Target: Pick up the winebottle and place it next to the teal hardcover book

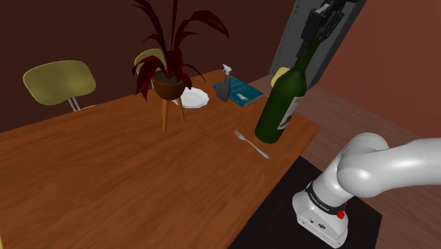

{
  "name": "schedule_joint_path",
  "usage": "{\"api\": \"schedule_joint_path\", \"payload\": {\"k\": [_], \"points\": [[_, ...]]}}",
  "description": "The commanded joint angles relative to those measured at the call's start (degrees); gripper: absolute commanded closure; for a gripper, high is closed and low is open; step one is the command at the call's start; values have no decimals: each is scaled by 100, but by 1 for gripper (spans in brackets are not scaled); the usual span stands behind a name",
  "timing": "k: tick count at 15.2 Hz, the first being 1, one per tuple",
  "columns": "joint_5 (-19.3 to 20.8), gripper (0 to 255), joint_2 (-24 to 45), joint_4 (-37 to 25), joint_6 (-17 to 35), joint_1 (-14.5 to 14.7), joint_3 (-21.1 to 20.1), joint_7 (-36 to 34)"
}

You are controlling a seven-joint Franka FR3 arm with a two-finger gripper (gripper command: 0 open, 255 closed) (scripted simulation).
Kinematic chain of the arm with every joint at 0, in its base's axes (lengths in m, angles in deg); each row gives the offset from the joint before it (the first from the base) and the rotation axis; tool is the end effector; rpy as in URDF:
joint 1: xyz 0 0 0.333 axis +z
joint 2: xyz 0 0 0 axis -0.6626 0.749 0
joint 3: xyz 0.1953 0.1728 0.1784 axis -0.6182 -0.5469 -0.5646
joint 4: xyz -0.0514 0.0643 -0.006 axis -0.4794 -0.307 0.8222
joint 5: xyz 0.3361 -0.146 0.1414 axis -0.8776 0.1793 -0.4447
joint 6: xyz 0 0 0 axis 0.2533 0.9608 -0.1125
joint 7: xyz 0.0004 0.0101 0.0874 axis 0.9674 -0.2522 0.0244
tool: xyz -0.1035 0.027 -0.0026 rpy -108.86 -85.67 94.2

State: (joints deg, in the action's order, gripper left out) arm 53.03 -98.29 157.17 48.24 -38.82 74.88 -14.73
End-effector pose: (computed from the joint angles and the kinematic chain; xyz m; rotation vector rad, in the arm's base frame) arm 0.2583 0.1092 0.7333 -3.1381 -0.0020 -0.1187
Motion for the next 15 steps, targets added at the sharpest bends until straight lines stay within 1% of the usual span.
{"api": "schedule_joint_path", "payload": {"k": [1, 15], "points": [[19, 255, 114, -263, -149, -12, 13, 0], [96, 255, 987, -2171, -1187, -82, -9, -98]]}}
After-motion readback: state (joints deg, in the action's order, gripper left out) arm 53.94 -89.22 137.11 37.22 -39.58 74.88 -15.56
